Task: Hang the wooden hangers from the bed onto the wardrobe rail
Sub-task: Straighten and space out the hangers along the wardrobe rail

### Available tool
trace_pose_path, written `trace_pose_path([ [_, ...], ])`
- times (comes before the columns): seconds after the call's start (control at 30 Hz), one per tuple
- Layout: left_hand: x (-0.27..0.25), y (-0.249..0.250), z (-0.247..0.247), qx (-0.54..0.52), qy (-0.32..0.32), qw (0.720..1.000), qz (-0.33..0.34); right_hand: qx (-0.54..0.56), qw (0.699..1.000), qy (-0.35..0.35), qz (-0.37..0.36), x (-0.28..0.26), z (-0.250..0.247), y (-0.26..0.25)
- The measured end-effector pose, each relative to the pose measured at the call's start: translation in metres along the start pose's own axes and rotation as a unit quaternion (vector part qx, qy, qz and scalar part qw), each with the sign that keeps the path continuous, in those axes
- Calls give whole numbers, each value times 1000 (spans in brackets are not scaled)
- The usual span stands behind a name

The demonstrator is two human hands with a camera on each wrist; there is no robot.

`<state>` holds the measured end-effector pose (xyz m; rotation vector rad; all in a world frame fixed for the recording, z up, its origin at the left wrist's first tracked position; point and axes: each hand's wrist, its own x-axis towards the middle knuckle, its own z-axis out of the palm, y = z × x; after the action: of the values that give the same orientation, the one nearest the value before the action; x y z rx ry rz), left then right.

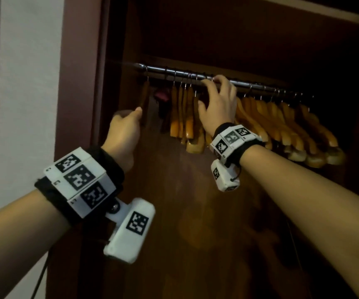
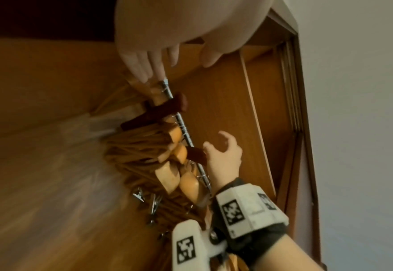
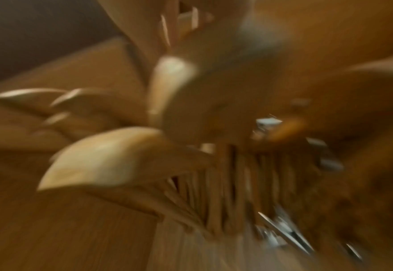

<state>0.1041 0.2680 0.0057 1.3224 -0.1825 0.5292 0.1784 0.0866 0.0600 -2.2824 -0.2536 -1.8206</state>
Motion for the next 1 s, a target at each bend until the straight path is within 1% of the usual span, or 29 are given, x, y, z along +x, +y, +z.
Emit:
trace_pose_path([
  [0.07, 1, 0, 14, -2, -4, 1000, 22, -6, 996, -63, 55, 0, -5, 17],
  [0.1, 0, -1, 21, -2, -7, 999, 34, -13, 993, -95, 68, 0, -7, 24],
  [0.2, -3, 1, 43, -9, -28, 997, 69, -26, 980, -181, 78, 7, -12, 39],
  [0.3, -5, 2, 54, -17, -37, 996, 75, -20, 972, -216, 91, 16, -14, 45],
  [0.4, -6, -2, 55, -7, -33, 997, 74, -30, 972, -216, 89, 21, -11, 45],
  [0.5, -6, -6, 52, -5, -40, 996, 75, -40, 974, -215, 65, 26, -10, 44],
  [0.6, -3, -7, 47, 1, -28, 996, 79, -43, 974, -220, 44, 29, -8, 44],
  [0.77, 3, -9, 41, 2, -9, 996, 90, -38, 982, -182, 15, 35, 1, 44],
  [0.9, 10, -11, 41, 1, -5, 996, 91, -15, 986, -164, 30, 42, 4, 44],
  [1.0, 15, -14, 41, 4, -12, 995, 95, 13, 984, -170, 54, 49, 6, 45],
])
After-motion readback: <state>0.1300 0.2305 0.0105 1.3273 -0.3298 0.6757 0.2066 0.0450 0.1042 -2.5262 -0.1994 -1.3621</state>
